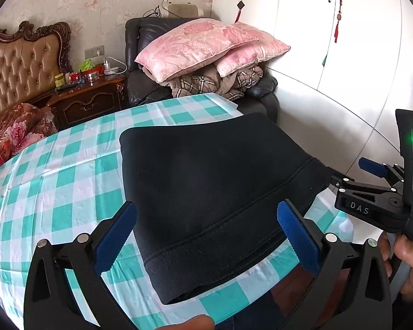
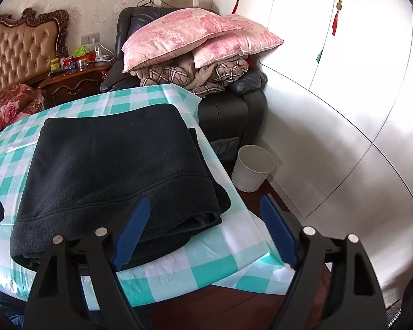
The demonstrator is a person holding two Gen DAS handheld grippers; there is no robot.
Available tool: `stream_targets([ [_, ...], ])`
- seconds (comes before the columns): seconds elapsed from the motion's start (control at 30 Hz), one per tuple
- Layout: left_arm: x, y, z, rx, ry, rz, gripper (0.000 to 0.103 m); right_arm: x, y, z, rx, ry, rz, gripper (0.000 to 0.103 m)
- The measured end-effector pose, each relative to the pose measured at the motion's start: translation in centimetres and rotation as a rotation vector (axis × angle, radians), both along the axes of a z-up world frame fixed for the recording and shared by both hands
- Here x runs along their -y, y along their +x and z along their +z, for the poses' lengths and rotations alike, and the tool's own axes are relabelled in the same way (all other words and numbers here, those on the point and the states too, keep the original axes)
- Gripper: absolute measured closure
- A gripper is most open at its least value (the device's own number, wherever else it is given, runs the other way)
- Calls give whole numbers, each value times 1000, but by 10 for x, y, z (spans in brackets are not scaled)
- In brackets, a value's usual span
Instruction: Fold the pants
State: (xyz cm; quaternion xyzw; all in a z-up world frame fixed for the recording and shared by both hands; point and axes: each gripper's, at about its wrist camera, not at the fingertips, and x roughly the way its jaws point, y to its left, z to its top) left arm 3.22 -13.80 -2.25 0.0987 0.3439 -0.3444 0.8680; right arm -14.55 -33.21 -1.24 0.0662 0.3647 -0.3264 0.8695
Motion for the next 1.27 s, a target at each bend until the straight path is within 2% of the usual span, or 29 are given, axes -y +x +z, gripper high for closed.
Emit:
stream_targets([
  [0.77, 3, 5, -8, -52, -2, -21, 4, 5, 0, -4, -2, 7, -2, 21],
  [0.97, 4, -5, -2, -17, -47, -41, 4, 6, 1, -9, -5, 7, -4, 21],
  [1.07, 5, -1, 0, -53, -79, -78, 4, 9, 1, -10, 7, 15, -13, 21],
  [1.13, -4, 3, 7, -36, -95, -71, 4, 12, 0, -9, 43, 30, -22, 19],
  [1.17, -14, 5, 13, -9, -99, -56, 4, 16, -1, -10, 69, 41, -31, 13],
  [1.23, -61, 14, 27, 71, -108, 36, 4, 25, -4, -13, 119, 70, -63, 10],
  [1.27, -95, 20, 32, 109, -111, 116, 4, 25, -4, -13, 119, 70, -63, 10],
])
